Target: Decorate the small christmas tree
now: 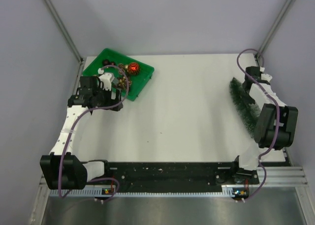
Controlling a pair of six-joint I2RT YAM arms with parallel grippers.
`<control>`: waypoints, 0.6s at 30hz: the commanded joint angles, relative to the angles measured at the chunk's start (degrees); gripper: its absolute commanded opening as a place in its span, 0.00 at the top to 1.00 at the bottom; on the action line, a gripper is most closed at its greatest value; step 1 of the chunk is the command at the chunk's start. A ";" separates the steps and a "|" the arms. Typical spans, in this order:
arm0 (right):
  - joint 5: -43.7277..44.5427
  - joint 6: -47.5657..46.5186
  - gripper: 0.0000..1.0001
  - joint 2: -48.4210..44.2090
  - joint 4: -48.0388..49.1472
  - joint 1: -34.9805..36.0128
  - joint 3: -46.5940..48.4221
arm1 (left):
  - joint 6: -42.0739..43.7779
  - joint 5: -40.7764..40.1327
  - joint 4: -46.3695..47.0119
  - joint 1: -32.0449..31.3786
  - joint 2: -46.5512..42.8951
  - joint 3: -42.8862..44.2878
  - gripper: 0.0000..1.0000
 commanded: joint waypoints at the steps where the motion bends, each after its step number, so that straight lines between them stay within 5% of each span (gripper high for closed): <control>1: -4.47 0.49 0.86 -5.49 3.14 4.36 -1.73 | 0.03 0.34 2.61 -0.05 -0.67 -0.28 0.01; 18: -4.47 18.32 0.92 -23.60 6.12 37.58 -21.42 | 0.21 -0.45 2.78 -0.05 -2.52 -2.48 0.01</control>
